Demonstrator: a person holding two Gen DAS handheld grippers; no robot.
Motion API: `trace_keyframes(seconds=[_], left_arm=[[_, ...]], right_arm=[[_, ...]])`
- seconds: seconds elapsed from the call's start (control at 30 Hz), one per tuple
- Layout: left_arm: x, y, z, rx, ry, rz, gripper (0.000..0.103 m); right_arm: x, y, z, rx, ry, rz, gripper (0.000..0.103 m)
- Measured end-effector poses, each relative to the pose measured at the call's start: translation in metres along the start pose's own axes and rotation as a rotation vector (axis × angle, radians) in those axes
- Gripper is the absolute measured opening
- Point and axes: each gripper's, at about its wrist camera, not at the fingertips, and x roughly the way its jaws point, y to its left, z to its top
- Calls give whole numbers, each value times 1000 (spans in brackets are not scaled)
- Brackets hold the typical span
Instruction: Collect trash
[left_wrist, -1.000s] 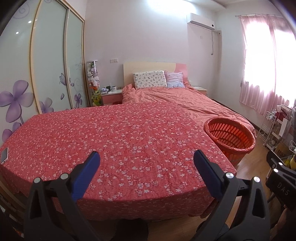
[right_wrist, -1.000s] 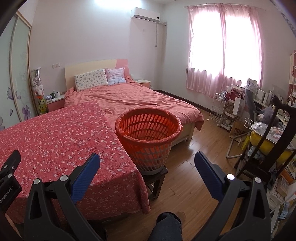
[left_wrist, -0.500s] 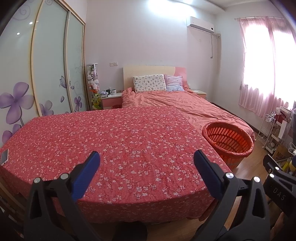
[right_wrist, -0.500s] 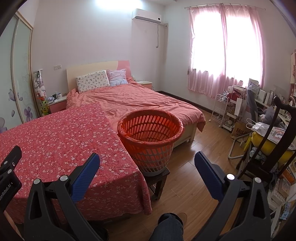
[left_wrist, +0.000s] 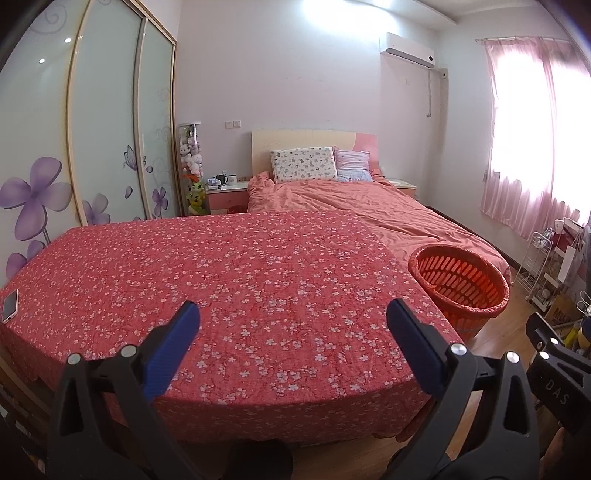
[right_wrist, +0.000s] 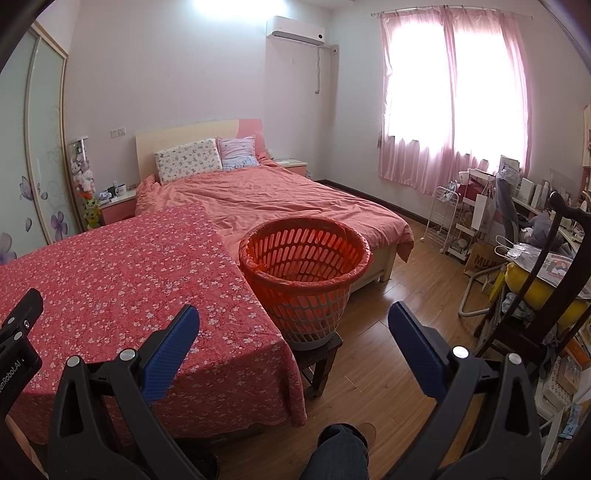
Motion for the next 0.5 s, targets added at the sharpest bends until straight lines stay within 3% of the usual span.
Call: trace_keyframes(seconds=[0.5], left_arm=[[2,1,1,-5,5,3,99]], right_arm=[[1,-1,2,1,-2,-1,101]])
